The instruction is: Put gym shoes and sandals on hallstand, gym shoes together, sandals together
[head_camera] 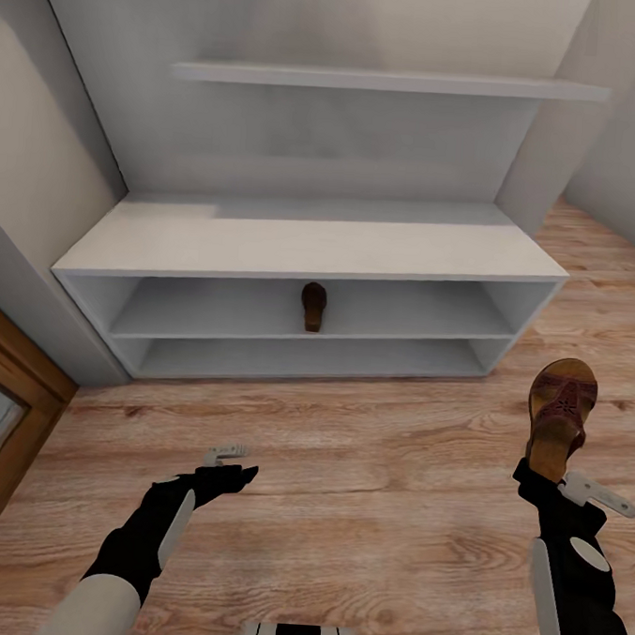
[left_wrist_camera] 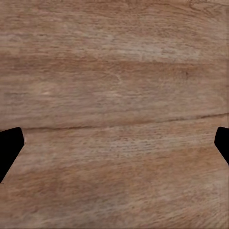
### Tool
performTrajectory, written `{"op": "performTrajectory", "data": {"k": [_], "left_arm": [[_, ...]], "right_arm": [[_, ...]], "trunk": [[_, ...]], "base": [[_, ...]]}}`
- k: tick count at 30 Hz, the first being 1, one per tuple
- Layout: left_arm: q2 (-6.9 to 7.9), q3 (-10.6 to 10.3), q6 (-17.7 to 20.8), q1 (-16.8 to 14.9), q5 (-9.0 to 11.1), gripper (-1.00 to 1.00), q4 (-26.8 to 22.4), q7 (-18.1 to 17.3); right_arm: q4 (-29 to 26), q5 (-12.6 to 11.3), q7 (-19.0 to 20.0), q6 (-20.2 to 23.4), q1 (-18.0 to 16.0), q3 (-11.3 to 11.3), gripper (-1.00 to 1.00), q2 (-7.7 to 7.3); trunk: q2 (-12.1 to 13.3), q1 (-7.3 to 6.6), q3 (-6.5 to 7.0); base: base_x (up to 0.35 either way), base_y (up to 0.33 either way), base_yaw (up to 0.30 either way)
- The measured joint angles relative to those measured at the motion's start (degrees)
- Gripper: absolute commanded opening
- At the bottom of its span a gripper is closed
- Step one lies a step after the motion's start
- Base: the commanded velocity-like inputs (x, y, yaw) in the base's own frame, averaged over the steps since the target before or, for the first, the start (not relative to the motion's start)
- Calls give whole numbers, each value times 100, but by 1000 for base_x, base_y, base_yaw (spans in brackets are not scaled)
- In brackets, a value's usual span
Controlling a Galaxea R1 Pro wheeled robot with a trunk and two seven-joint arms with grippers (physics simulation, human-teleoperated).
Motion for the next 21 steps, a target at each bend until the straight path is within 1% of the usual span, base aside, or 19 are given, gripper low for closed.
{"op": "performTrajectory", "data": {"k": [3,8,9,12,18,21], "left_arm": [[0,0,0,0,0,100,0,0],[0,0,0,0,0,100,0,0],[0,0,-1,-1,0,100,1,0],[0,0,0,0,0,100,0,0],[0,6,0,0,0,100,0,0],[0,8,0,0,1,100,0,0]], "right_arm": [[0,1,0,0,0,0,-100,0],[0,1,0,0,0,10,-100,0],[1,-18,-2,-5,0,148,-100,1],[0,0,-7,-1,0,271,-100,0],[0,3,-9,0,0,314,-100,0],[1,3,-9,0,0,316,-100,0]], "trunk": [[0,0,0],[0,0,0],[0,0,0],[0,0,0],[0,0,0],[0,0,0]], "base": [[-37,277,0],[-154,285,0],[-179,282,0],[-181,282,0],[-180,283,0],[-82,307,0]]}}
